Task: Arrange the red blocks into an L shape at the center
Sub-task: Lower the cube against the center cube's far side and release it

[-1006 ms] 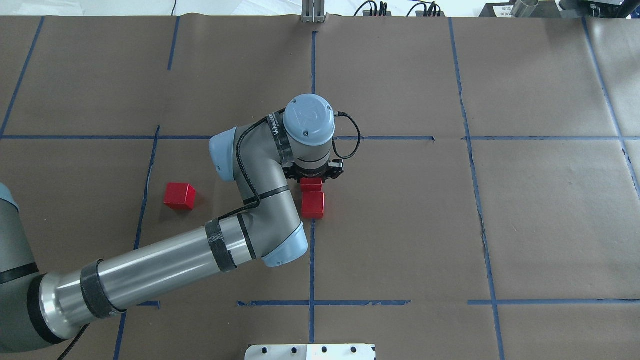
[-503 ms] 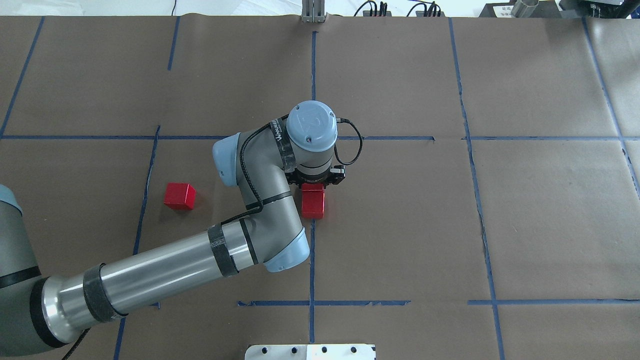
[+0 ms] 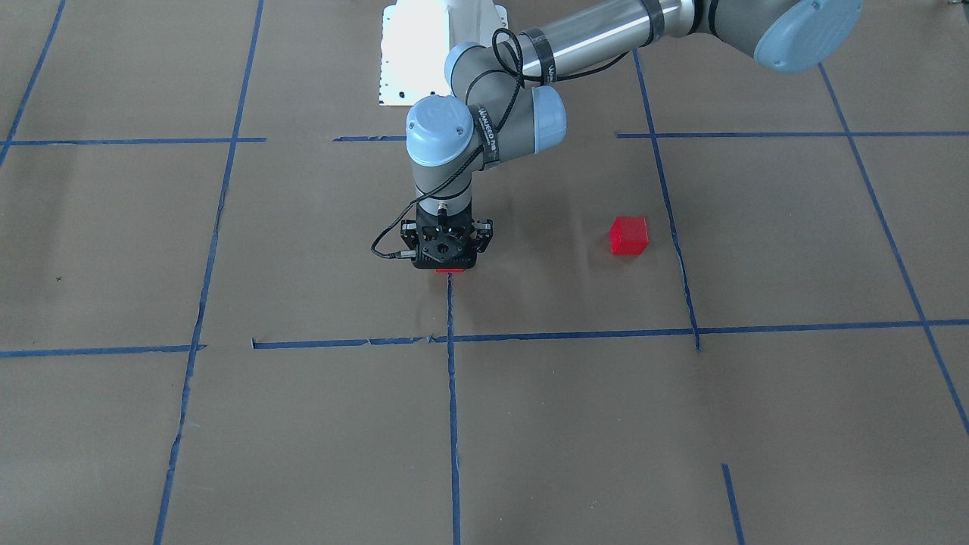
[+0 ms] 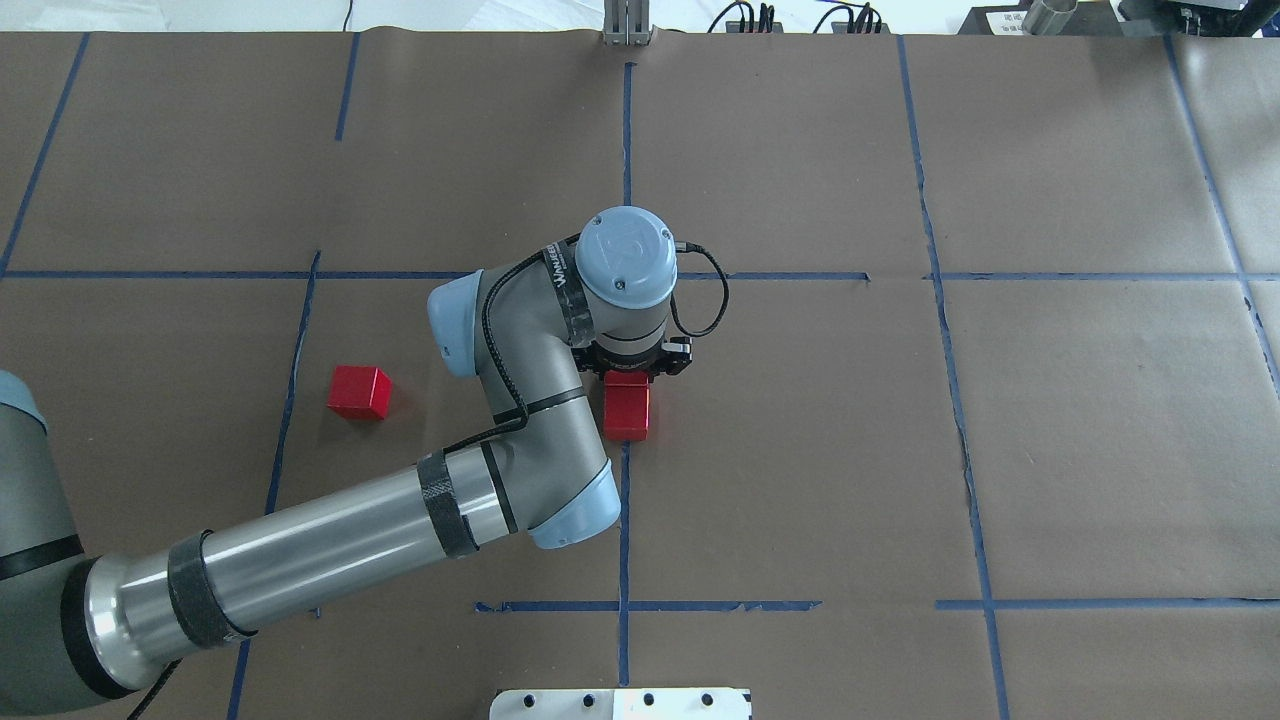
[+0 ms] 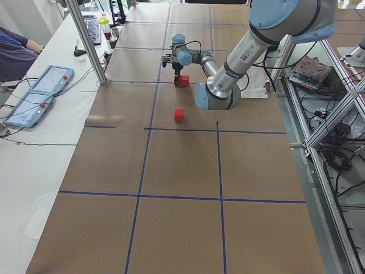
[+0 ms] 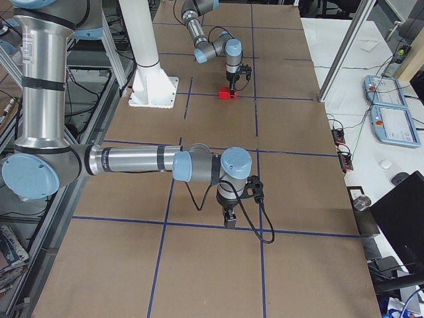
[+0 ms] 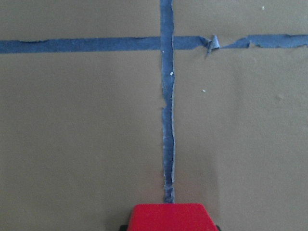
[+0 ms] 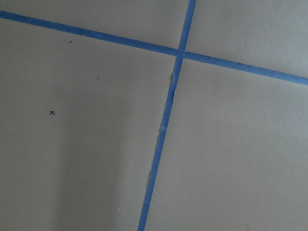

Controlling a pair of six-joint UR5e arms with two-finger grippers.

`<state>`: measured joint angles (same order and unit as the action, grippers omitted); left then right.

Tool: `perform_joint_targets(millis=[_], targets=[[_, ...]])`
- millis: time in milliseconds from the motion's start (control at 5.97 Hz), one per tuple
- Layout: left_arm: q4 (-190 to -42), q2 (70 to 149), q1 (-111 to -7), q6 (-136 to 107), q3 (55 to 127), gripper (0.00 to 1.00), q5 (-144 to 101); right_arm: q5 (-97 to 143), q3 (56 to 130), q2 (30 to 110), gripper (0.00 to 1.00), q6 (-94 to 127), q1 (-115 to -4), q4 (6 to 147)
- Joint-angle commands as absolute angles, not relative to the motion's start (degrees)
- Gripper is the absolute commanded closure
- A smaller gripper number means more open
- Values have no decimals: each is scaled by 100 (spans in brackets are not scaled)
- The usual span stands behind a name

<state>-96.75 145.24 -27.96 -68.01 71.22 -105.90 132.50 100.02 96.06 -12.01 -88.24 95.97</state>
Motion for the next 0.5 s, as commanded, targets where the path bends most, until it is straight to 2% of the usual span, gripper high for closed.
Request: perform_joint_targets(millis=[0, 335], targets=[[-9668, 14520, -2795, -6794, 7119, 75, -10591, 13254, 10002, 9606, 1, -1195, -8824, 9598], [-9677, 14520, -2795, -6794, 7119, 62, -10591, 13245, 9993, 9606, 1, -1195, -8824, 9598]])
